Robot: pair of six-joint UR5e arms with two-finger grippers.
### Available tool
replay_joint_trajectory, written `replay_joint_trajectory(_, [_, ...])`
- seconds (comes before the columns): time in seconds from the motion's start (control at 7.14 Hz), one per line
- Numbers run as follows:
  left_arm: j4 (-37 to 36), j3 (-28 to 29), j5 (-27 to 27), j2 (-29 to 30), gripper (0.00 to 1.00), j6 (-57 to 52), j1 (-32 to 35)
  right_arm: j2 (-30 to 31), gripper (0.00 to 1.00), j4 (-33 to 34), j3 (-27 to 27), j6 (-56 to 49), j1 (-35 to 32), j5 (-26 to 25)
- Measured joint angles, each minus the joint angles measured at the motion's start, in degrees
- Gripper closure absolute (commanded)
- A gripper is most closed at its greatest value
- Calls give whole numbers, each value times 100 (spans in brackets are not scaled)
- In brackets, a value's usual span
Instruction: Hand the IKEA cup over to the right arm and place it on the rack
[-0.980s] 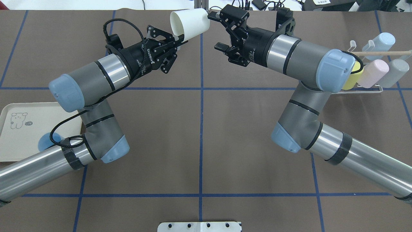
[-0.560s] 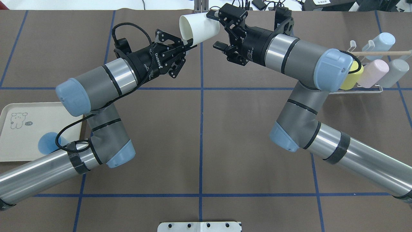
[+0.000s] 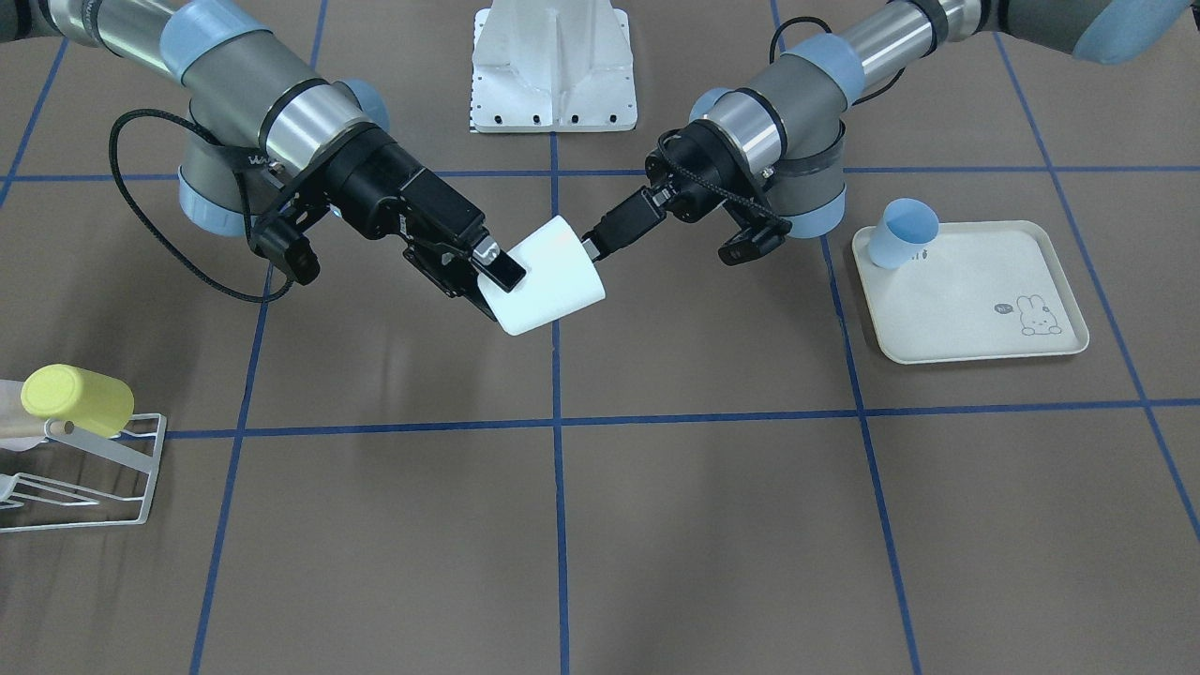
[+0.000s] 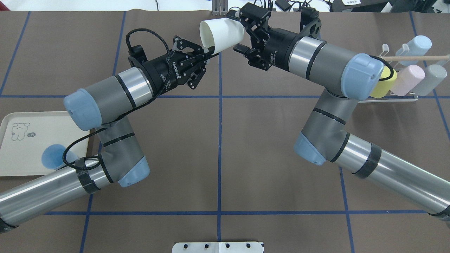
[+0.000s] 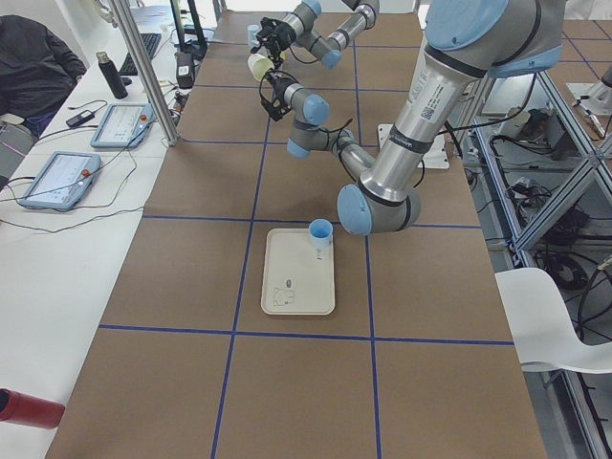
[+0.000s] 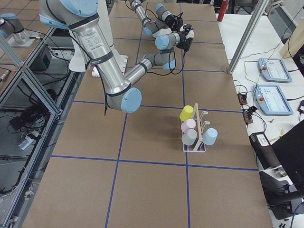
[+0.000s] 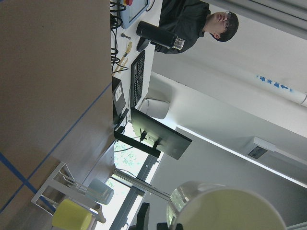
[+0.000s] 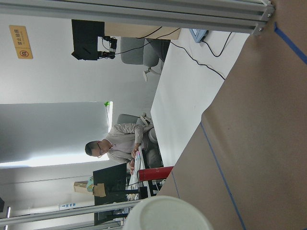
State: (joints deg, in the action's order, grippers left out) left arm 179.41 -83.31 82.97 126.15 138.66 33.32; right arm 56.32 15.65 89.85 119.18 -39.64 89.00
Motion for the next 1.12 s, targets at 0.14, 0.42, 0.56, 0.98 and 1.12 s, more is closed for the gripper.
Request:
replay_joint_trajectory(0.14, [2,-7,-8,3,100,2,-41,-3,0,-3,-2,0,0,-8])
replay_joint_trajectory(0.42, [-1,-24,-22,6,100,29,-72,-7,0,-10,-3,6,6,-20])
replay_joint_trajectory(0.56, [-4,-28,-25,12,100,50,-82,-7,0,-15,-3,7,7,-22])
replay_joint_trajectory(0.98, [-50,-20,-35,53,100,70,-101,-20,0,-18,-3,9,13,-22])
replay_joint_trajectory(1.12, [-70,-19,-38,59,100,72,-103,-28,1,-18,-3,11,11,-22])
